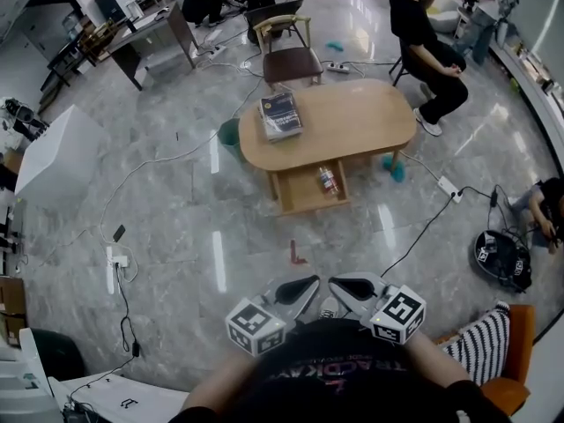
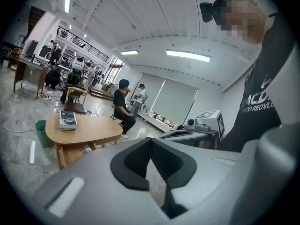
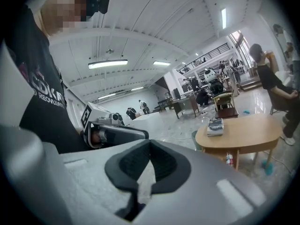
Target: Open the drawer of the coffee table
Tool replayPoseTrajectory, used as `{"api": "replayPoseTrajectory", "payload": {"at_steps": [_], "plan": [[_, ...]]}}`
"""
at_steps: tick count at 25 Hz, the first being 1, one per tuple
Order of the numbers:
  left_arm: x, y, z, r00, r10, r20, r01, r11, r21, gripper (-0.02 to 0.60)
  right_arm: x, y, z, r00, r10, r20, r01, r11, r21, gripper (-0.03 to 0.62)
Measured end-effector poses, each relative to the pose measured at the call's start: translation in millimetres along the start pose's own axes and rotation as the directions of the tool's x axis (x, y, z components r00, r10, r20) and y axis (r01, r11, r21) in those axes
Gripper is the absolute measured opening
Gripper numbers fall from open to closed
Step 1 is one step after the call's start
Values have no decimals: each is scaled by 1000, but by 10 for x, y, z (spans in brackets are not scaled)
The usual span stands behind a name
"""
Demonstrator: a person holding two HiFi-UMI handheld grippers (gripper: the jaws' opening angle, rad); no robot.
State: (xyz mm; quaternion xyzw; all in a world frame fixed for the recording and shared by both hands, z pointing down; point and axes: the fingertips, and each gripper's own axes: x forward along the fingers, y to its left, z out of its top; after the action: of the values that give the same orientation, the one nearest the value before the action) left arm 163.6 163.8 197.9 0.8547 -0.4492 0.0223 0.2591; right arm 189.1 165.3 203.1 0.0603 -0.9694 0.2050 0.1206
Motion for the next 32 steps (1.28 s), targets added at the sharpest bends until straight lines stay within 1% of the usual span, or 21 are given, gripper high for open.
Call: {"api": "replayPoseTrajectory", "payload": {"at_steps": [5,11,21,27,32], "plan": [[39,-44,7,1000,-1,-2,1,1000,16,6,-63,-7,-2,1000,-8,5,8,1000,-5,2],[155,-130,-25,1000,-12,-17,13,998,69,6,-160,-50,-46,1000,-16,5,16,1000,-3,2],[149,-159,-48,1000,-13,-16,14,997,73,6,-181,-41,-74,1000,-22,2,22,1000,5,2],[137,-171,-77,1000,-6,-10,6,1000,25,6,-204,-33,-108,1000,-15,3,15,1000,8,2],[117,-175,-101,1000,0,-9,0,999,34,6,-203,-14,-116,1000,-13,2,13,1000,7,2]]}}
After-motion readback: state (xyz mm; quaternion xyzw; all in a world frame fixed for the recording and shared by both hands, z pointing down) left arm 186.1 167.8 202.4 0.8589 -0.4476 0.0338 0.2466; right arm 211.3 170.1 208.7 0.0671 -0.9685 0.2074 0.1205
